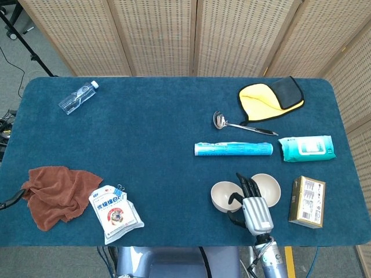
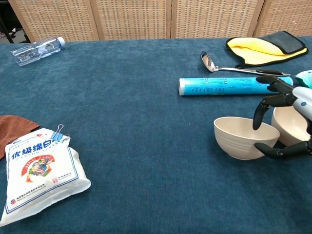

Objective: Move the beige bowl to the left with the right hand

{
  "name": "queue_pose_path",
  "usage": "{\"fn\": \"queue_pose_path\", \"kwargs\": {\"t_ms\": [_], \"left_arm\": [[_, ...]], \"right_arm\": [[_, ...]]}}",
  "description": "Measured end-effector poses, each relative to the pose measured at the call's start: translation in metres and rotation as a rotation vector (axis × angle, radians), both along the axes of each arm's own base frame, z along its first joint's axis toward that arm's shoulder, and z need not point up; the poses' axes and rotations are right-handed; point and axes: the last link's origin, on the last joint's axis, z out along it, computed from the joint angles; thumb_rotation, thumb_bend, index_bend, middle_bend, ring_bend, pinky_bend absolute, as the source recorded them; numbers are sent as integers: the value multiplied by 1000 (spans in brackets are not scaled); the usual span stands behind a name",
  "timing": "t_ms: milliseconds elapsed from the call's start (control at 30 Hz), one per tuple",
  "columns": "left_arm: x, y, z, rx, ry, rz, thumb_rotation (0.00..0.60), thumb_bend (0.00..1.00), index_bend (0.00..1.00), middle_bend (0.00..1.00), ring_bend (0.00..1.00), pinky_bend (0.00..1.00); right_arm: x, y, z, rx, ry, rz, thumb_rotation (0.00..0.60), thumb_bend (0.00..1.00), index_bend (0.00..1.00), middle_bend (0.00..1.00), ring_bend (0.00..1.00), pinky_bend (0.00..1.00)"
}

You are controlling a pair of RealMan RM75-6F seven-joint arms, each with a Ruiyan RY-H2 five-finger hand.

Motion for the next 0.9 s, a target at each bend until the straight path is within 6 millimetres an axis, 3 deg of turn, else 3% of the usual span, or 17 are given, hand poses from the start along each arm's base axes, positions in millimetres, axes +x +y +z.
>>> {"fn": "queue_pose_path", "kwargs": {"t_ms": [533,900], "left_arm": [[1,-1,7,23,-26,-9,199,0,0,0,0,0],[2,-4,16,43,-61,-24,199,0,0,0,0,0]], "right_arm": [[4,2,10,-38,31,10,600,311,450,0,0,0],[16,7,30,-86,93,38,600,312,450,0,0,0]]}}
